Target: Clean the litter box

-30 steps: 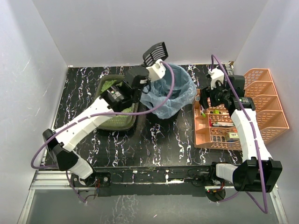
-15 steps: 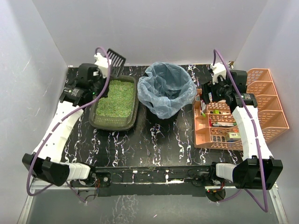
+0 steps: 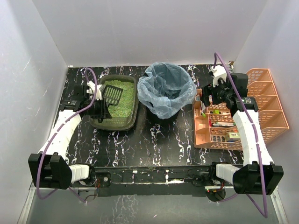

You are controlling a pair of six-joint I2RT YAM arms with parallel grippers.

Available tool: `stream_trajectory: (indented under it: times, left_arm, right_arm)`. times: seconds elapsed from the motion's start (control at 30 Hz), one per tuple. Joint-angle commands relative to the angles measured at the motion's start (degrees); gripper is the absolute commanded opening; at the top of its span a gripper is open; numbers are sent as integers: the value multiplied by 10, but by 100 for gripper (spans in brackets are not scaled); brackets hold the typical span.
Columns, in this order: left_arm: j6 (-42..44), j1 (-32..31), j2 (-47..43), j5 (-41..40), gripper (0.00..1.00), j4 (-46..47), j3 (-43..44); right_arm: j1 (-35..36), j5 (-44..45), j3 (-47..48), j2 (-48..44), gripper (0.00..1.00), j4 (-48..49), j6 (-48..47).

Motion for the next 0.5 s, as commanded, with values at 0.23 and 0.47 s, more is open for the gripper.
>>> stream_trajectory:
  times: [0.23, 0.47]
  left_arm:
    - [-32, 35, 31, 94, 5, 14, -39]
    - [-44, 57, 90, 128, 10, 8, -34]
  right_arm:
    - [-2, 0, -19, -28, 75, 19, -5]
    - [-2, 0, -23, -29, 75, 20, -7]
